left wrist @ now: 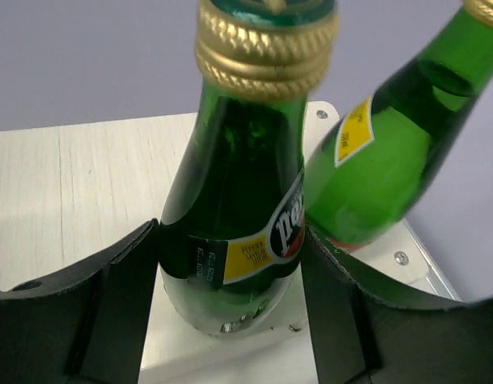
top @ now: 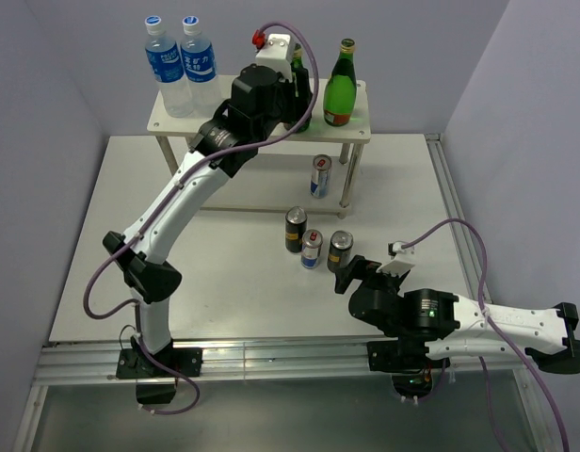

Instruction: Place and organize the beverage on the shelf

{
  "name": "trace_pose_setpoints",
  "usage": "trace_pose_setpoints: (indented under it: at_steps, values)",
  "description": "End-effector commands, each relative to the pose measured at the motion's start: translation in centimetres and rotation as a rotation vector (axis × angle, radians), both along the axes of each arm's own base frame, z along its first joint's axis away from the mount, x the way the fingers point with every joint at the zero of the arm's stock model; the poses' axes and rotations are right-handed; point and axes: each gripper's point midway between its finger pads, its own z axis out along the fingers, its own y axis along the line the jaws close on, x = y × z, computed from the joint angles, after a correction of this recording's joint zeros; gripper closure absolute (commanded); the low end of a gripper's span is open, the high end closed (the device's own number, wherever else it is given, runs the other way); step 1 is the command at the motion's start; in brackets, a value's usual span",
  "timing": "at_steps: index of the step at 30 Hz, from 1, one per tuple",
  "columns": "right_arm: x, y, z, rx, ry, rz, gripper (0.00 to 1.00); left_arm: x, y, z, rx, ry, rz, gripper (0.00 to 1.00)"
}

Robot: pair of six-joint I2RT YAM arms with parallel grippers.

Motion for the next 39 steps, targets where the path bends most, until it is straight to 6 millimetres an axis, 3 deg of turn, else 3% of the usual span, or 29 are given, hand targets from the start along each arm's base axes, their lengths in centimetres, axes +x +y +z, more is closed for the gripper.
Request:
trace_pose_setpoints:
  at_steps: [1,8,16,17,18,20,21,25,39]
  values:
    - [0.3,-0.3,0.4,0.019,-0.031,-0.027,0.00,-0.4,1.0,8.4,-0.177,-0.189,-0.022,1.00]
    - [0.4,-0.3,0.4,0.013,-0.035,-0.031,0.00,2.4,0.3,5.9,-0.160,-0.163,0.003,1.00]
    - [0.5,-0.4,0.3,0.009,-0.036,-0.036,0.00,2.7,-1.3,2.9,-0.146,-0.106,-0.050,0.94]
    - [0.5,-0.4,0.3,0.010,-0.035,-0.037,0.00,2.6,-1.5,2.8,-0.144,-0.105,-0.063,0.88]
    - [0.4,-0.3,0.3,0.009,-0.035,-0.035,0.00,2.4,-1.7,2.7,-0.141,-0.103,-0.082,0.74]
    - [0.5,-0.4,0.2,0.008,-0.035,-0.037,0.00,2.2,-1.9,2.4,-0.134,-0.096,-0.091,0.61]
    - [0.5,-0.4,0.3,0.007,-0.036,-0.038,0.00,2.1,-2.0,2.2,-0.129,-0.094,-0.094,0.39]
    - [0.5,-0.4,0.3,0.007,-0.035,-0.039,0.00,1.7,-1.7,1.7,-0.104,-0.096,-0.086,0.12]
    - [0.5,-0.4,0.3,0.004,-0.037,-0.044,0.00,0.6,-0.3,1.0,-0.079,-0.085,-0.041,0.07]
